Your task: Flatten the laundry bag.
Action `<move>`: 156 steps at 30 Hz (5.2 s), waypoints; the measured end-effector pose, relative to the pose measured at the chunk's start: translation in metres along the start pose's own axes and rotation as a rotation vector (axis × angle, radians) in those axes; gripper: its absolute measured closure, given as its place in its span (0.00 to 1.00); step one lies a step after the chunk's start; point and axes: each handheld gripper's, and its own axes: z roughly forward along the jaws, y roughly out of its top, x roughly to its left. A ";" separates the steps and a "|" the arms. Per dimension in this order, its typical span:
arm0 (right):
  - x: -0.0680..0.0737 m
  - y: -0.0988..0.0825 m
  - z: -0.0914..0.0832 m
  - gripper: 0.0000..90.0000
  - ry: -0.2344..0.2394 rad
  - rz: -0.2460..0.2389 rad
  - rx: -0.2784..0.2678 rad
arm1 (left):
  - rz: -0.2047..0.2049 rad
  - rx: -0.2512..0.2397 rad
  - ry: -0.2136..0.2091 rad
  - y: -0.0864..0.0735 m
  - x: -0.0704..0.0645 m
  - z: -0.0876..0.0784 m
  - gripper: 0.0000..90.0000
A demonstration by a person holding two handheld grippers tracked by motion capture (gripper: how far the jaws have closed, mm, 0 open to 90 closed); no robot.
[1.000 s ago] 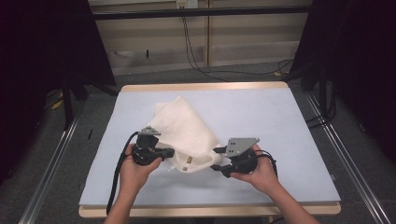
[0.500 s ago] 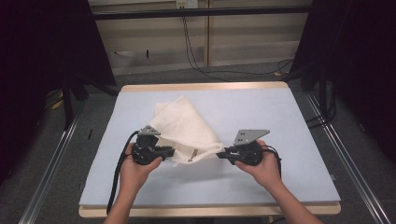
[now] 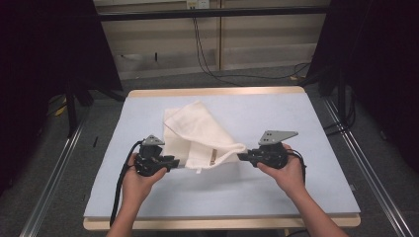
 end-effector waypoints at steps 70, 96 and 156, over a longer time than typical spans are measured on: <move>-0.060 -0.059 -0.010 0.87 -0.200 0.244 0.025 | 0.015 0.024 0.065 -0.024 0.002 0.029 0.62; -0.063 -0.068 -0.023 0.45 -0.301 0.228 0.109 | 0.020 0.033 0.057 -0.023 0.002 0.028 0.59; -0.103 -0.067 -0.012 0.84 -0.394 0.256 0.116 | -0.038 0.047 0.148 0.006 0.035 0.056 0.66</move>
